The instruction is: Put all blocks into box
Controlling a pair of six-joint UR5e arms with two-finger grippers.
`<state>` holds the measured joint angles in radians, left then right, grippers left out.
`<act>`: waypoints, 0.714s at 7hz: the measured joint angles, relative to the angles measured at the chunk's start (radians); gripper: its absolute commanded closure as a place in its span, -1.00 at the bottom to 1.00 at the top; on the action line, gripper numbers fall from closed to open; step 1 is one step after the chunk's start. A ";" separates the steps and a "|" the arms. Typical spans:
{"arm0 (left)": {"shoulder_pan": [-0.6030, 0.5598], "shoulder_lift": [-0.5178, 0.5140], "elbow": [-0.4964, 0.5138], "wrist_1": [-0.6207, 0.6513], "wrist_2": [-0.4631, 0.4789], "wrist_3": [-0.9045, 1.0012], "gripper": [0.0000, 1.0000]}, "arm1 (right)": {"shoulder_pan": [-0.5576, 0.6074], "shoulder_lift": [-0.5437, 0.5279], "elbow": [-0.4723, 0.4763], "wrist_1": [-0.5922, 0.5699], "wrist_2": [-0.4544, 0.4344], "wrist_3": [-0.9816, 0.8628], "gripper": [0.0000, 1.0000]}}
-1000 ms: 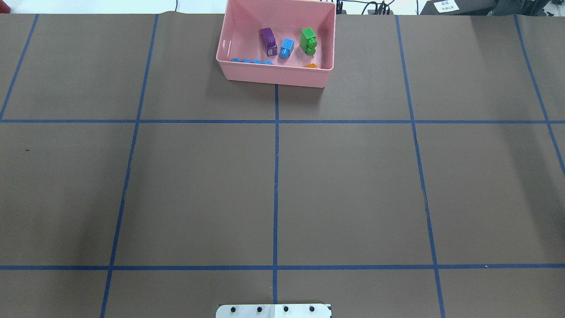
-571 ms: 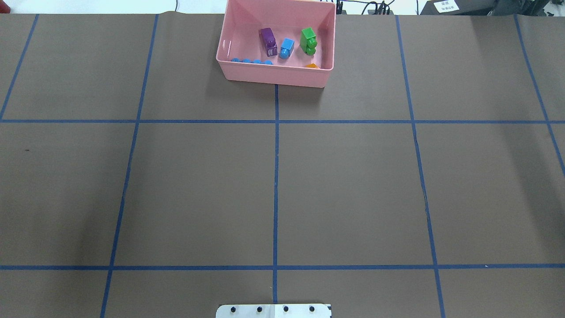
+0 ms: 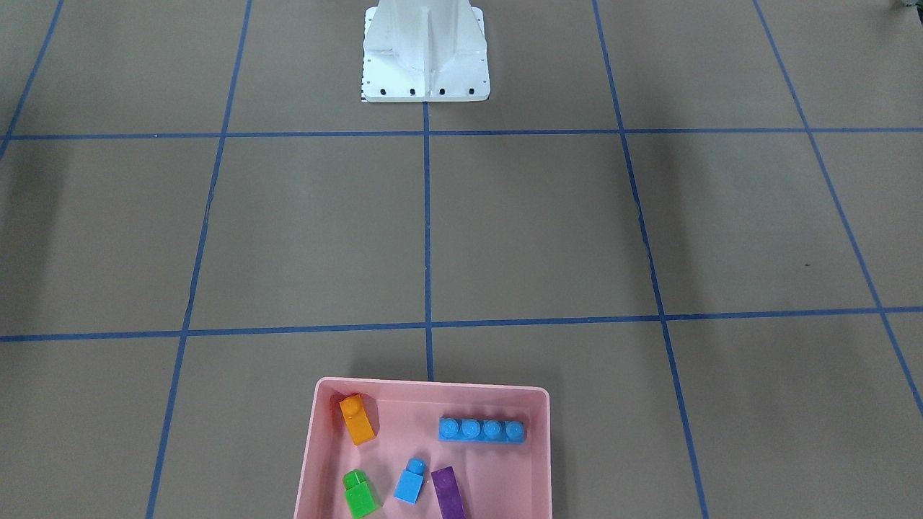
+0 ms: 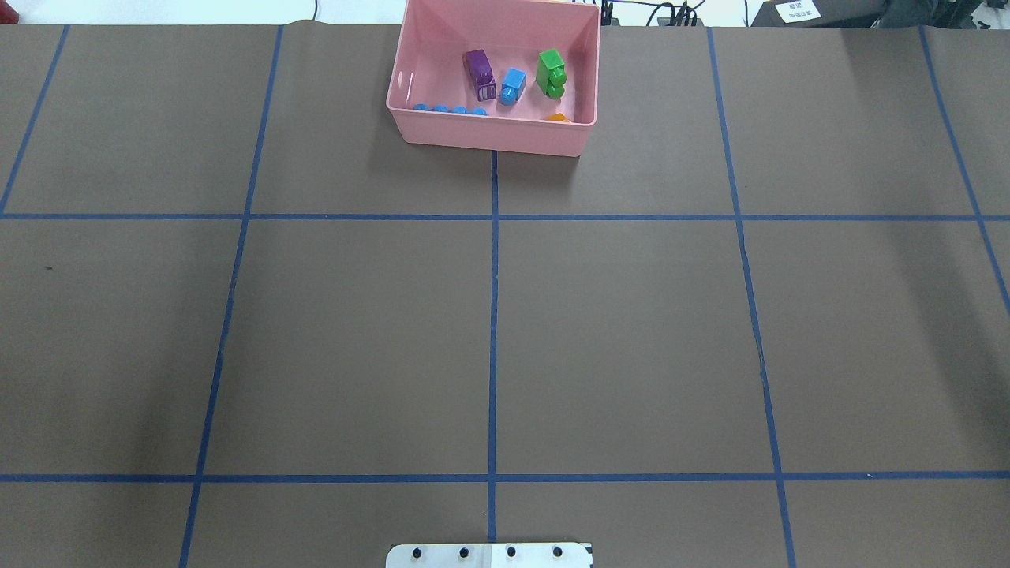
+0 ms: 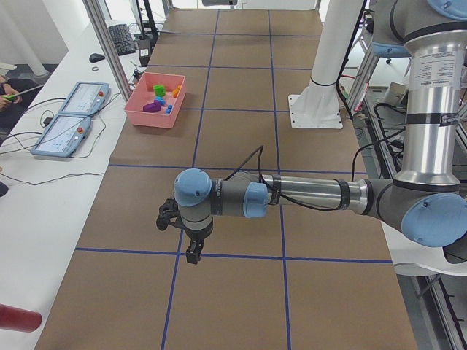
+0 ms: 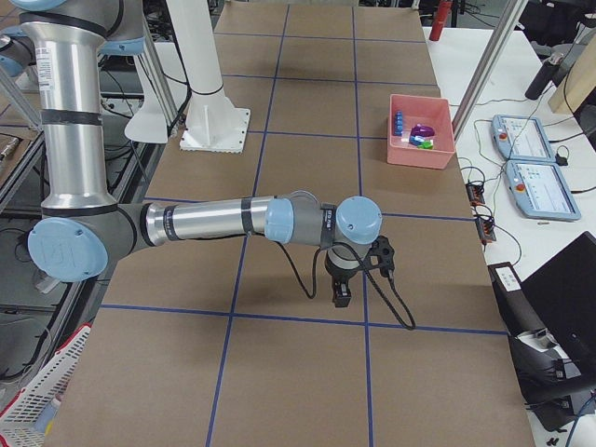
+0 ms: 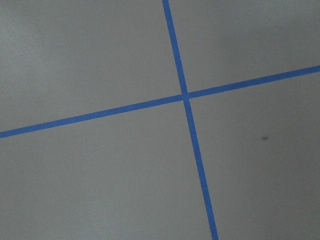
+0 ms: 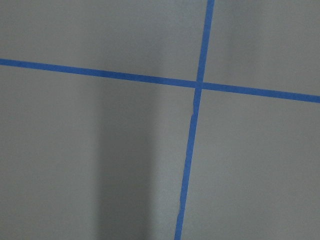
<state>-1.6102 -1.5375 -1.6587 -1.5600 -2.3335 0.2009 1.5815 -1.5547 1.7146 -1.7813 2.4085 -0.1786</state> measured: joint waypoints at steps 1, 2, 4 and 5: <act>-0.006 0.006 -0.010 -0.001 0.001 0.000 -1.00 | 0.000 0.002 0.016 0.006 -0.001 0.011 -1.00; -0.013 0.014 -0.022 -0.001 0.002 -0.001 -1.00 | -0.001 0.000 0.022 0.009 -0.002 0.021 -1.00; -0.017 0.019 -0.035 0.000 0.004 -0.008 -1.00 | -0.001 -0.036 0.022 0.009 -0.007 0.041 -1.00; -0.017 0.014 -0.036 0.000 0.006 -0.011 -1.00 | -0.001 -0.052 0.019 0.010 -0.008 0.080 -1.00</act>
<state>-1.6275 -1.5234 -1.6949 -1.5597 -2.3277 0.1897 1.5801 -1.6068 1.7333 -1.7718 2.4002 -0.0988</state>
